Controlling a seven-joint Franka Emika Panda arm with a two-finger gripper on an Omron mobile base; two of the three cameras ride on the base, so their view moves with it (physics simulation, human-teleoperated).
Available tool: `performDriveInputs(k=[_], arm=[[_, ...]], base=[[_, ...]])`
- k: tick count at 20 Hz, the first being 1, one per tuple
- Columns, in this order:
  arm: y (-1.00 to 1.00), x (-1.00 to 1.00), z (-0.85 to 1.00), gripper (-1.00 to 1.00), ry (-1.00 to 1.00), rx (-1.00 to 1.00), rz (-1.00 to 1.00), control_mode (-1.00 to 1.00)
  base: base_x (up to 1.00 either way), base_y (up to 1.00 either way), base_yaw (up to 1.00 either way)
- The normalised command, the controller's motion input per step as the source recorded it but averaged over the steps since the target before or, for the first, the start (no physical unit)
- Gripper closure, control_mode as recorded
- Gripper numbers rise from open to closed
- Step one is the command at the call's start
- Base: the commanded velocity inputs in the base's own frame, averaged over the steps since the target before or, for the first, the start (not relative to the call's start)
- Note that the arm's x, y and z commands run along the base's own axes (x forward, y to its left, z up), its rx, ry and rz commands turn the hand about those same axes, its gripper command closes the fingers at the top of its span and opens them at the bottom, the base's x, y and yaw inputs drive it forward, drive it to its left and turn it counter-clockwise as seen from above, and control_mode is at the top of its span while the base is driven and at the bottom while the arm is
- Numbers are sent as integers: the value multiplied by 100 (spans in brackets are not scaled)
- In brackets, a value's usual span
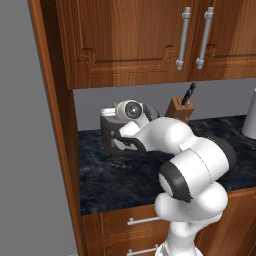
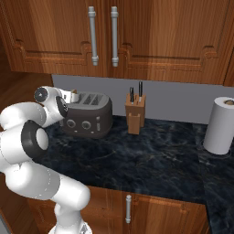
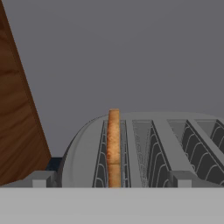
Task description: Start the toaster. Once the lever pops up, take the bread to the plate on the dining counter.
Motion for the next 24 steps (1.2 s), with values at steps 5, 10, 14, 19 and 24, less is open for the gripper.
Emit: performDriveInputs(k=[5, 10, 14, 19, 24], arm=[[0, 0, 0, -100, 0, 0, 0, -100], [0, 0, 0, -100, 0, 0, 0, -100], [0, 0, 0, -100, 0, 0, 0, -100], [0, 0, 0, -100, 0, 0, 0, -100], [0, 7, 0, -100, 0, 0, 0, -100]], base=[[0, 0, 0], [0, 0, 0], [0, 0, 0], [0, 0, 0], [0, 0, 0]])
